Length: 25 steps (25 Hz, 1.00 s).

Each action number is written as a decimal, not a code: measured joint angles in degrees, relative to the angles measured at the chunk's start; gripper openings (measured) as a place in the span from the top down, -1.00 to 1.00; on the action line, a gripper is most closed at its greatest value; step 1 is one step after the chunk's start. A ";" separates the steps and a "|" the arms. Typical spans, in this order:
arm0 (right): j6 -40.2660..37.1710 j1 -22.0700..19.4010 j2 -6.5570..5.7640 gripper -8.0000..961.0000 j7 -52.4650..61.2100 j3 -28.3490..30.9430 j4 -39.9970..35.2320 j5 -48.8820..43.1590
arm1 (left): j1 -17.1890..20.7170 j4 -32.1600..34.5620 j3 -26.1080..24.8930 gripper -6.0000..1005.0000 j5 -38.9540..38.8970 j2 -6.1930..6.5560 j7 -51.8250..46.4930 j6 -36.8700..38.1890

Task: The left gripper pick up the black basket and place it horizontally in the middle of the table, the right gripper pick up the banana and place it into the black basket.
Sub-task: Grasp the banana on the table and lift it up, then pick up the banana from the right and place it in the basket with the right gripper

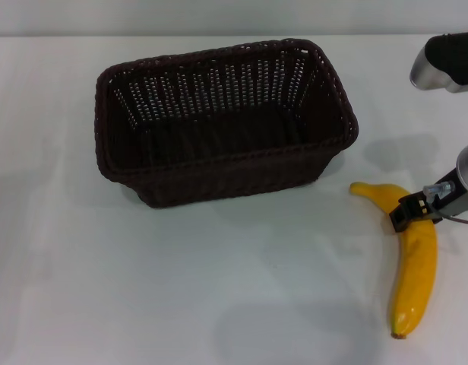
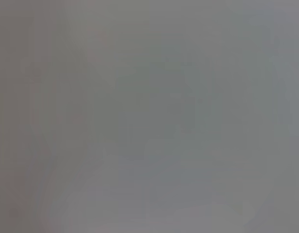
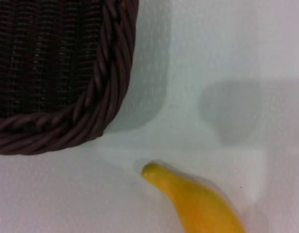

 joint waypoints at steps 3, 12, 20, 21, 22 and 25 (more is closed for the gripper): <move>-0.02 -0.05 0.00 -0.03 -0.45 0.18 0.25 -0.07 | 0.00 0.16 0.00 -0.75 0.00 0.00 0.00 0.00; 3.67 -1.31 -0.17 -0.03 -3.94 7.42 7.60 -3.83 | 0.17 0.46 0.00 -0.75 -0.22 0.07 0.00 0.00; 4.37 1.77 -0.16 -0.03 -11.22 16.43 13.67 -7.15 | 0.13 0.63 0.01 -0.75 -0.95 0.18 0.00 0.59; 3.09 2.25 -0.07 -0.03 -12.31 16.89 13.98 -6.48 | 0.10 0.63 0.00 -0.75 -0.96 0.18 0.00 0.61; 1.13 2.96 0.01 -0.03 -13.56 17.22 14.25 -5.04 | 0.03 0.63 0.00 -0.75 -0.97 0.18 0.00 0.62; -6.18 5.10 0.07 -0.03 -17.79 16.90 13.71 1.25 | -0.28 0.58 0.10 -0.75 -0.94 0.13 -0.09 0.65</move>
